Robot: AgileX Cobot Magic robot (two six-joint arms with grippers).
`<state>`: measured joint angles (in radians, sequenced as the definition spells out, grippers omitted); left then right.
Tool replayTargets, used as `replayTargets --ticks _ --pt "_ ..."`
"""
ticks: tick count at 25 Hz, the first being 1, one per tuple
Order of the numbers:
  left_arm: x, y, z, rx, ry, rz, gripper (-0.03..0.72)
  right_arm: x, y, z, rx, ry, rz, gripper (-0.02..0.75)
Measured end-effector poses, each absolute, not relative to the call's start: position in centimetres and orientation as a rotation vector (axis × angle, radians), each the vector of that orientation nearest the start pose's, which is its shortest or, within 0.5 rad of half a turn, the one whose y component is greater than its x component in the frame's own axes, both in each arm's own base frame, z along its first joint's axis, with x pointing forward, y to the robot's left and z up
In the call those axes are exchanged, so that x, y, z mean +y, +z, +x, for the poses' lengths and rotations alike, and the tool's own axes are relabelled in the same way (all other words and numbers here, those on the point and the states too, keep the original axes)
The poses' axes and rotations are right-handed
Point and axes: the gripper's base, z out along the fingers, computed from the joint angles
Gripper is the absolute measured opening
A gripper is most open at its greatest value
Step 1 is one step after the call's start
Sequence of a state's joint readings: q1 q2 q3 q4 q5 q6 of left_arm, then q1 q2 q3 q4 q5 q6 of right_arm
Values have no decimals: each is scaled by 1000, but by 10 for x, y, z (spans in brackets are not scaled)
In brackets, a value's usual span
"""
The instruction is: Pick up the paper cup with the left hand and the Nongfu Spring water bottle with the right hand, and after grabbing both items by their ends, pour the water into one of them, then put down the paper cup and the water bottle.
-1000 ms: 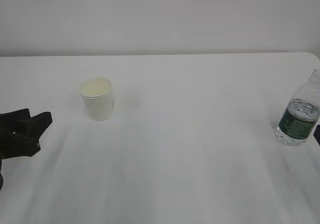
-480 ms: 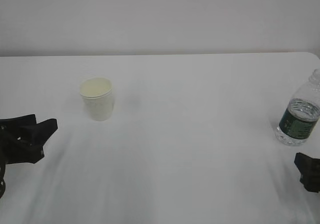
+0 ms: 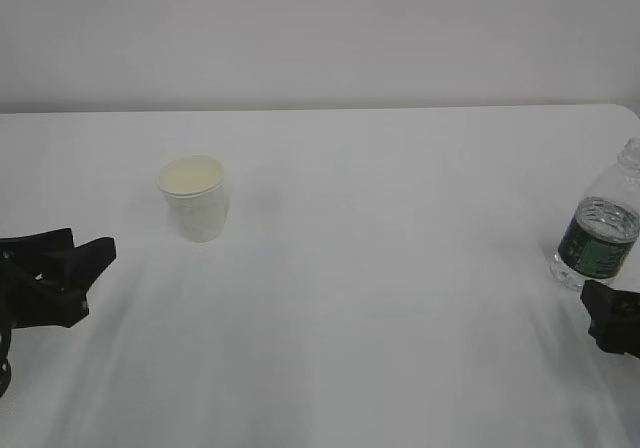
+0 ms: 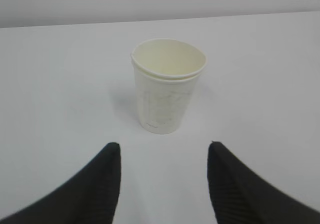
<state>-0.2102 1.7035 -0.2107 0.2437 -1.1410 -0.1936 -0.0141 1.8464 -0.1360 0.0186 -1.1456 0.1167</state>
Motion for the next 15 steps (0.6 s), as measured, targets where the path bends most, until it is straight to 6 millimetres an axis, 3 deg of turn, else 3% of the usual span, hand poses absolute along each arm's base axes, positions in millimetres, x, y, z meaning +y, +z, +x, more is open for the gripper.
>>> replayTargets --ticks 7,15 --pt "-66 130 215 1841 -413 266 397 -3 87 238 1991 66 130 625" --pt "-66 130 215 1841 -413 266 397 -4 86 256 1959 67 128 625"
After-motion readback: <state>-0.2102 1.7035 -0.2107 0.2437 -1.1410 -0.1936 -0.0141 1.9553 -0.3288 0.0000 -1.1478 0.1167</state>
